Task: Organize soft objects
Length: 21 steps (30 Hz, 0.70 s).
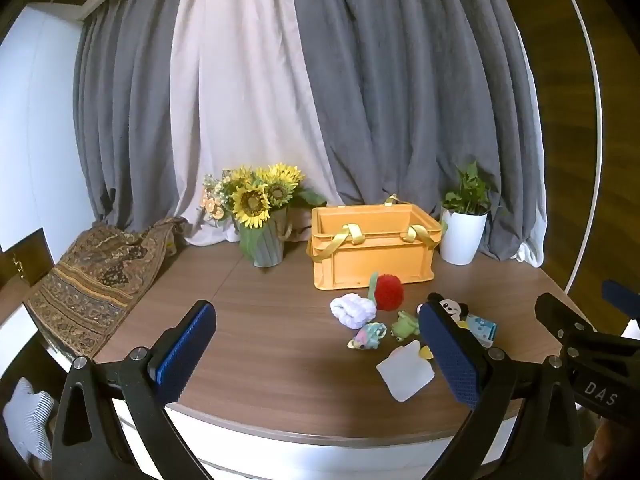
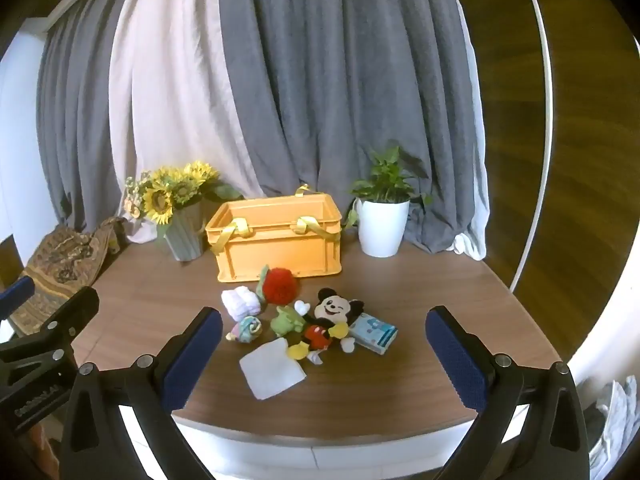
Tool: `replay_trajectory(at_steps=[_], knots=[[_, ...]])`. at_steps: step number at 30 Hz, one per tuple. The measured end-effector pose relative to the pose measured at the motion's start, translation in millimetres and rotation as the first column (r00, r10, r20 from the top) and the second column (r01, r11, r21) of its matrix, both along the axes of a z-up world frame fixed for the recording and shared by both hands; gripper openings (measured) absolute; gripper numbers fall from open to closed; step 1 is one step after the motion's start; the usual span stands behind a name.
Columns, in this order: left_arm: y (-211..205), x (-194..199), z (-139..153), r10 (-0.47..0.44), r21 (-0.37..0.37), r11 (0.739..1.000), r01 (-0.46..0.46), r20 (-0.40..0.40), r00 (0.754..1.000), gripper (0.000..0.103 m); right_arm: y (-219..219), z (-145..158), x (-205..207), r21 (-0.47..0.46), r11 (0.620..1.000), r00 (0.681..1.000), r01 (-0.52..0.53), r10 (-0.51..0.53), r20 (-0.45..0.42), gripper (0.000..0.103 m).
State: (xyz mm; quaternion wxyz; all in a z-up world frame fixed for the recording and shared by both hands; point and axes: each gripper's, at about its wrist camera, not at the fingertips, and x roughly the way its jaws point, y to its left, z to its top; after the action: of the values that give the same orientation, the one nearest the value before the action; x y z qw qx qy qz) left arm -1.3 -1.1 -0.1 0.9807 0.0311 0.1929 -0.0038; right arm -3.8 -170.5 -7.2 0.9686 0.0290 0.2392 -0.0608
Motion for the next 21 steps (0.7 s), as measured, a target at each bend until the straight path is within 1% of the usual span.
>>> replay_trajectory(at_steps=[7, 8, 14, 15, 21], knots=[[-6.3, -4.5, -0.2, -0.002, 0.011, 1.000, 0.002, 0.009, 1.000, 0.103, -5.0, 1.1, -1.5, -0.002, 1.000, 1.000, -0.001, 0.001, 0.000, 0.103], [-5.7, -1.1, 3.3, 0.006, -0.002, 1.000, -0.006, -0.006, 1.000, 0.103, -5.6, 1.2, -1.7, -0.002, 1.000, 1.000, 0.001, -0.001, -0.001, 0.103], [-12.9, 0.0, 6.7, 0.005, 0.003, 1.000, -0.005, 0.002, 1.000, 0.103, -9.4, 2.6, -0.4, 0.001, 1.000, 1.000, 0.007, -0.007, 0.000, 0.103], [-11.5, -2.3, 11.8, 0.007, -0.003, 1.000, -0.007, 0.006, 1.000, 0.103, -9.2, 3.1, -0.3, 0.002, 1.000, 1.000, 0.007, -0.007, 0.000, 0.103], [-11.5, -2.8, 13.3, 0.003, -0.006, 1.000, -0.003, 0.009, 1.000, 0.103, -11.6, 8.0, 1.2, 0.008, 1.000, 1.000, 0.009, -0.009, 0.000, 0.103]])
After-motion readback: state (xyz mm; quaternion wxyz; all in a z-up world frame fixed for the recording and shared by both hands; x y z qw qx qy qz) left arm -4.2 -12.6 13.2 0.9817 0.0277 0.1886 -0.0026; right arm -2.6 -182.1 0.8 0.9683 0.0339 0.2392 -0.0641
